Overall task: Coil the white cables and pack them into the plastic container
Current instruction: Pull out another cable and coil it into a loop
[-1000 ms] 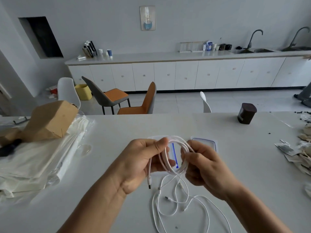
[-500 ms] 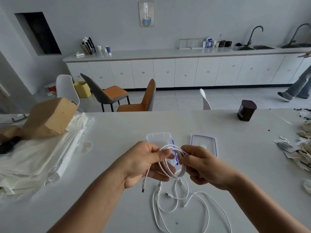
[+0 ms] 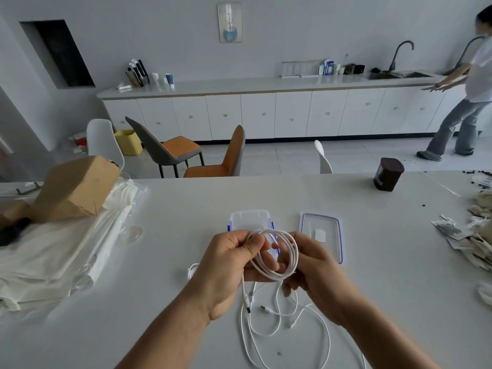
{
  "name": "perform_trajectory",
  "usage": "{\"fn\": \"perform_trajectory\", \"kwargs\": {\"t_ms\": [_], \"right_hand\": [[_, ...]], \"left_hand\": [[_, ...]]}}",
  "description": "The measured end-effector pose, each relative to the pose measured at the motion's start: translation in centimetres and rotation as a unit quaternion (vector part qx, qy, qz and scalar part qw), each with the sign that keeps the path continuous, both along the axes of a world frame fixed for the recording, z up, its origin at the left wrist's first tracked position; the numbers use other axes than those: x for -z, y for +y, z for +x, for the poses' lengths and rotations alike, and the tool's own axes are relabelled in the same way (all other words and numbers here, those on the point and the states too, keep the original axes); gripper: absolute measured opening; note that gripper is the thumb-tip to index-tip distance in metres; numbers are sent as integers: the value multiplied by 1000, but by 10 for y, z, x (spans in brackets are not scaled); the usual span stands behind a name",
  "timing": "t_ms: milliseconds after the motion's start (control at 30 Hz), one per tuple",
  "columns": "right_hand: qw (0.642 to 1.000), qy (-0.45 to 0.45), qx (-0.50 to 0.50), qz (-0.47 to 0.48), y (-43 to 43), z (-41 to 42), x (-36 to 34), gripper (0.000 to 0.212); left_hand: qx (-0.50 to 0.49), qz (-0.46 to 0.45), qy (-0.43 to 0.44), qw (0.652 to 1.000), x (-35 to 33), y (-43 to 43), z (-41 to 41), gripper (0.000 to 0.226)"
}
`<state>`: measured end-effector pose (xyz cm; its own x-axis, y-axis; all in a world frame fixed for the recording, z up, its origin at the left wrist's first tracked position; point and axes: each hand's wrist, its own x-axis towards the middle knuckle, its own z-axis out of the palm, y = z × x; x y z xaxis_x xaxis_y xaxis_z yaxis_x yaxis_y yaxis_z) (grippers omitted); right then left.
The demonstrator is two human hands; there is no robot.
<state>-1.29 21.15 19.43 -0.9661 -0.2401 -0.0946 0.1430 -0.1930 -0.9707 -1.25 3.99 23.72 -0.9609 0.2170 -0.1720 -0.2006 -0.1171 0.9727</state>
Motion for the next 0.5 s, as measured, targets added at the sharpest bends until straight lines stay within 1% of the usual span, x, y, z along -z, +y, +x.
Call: {"fn": "perform_trajectory", "kwargs": {"t_ms": [33, 67, 133, 200, 300, 333, 367, 433, 467, 500], "right_hand": [[999, 28, 17, 24, -3, 2, 3, 7], [998, 41, 23, 36, -5, 3, 4, 7], [999, 38, -12, 36, -4, 5, 3, 20], [999, 3, -53, 9, -2, 6, 3, 25], [995, -53, -53, -69, 0, 8, 7, 30], [995, -51, -51, -73, -1, 9, 8, 34], [996, -41, -48, -57, -3, 9, 10, 35], [999, -10, -33, -4, -9, 10, 10, 29], [1000, -2, -21, 6, -12, 10, 11, 27], [1000, 0, -6, -6, -13, 9, 13, 30]], "left_hand": [[-16, -19, 9, 1000, 0, 0, -1, 25], [-30, -41, 18, 999, 1, -1, -2, 24], [-49, -80, 31, 995, 4, -2, -4, 24], [-61, -129, 50, 989, 8, -4, -5, 24], [-67, -211, 81, 972, 11, -6, -6, 25], [-71, -235, 97, 965, 12, -6, -6, 26], [-75, -263, 120, 954, 13, -5, -6, 27], [-84, -335, 171, 923, 15, -4, -7, 29], [-86, -364, 188, 908, 17, -3, -8, 30], [-85, -378, 197, 901, 19, -3, -9, 32]]}}
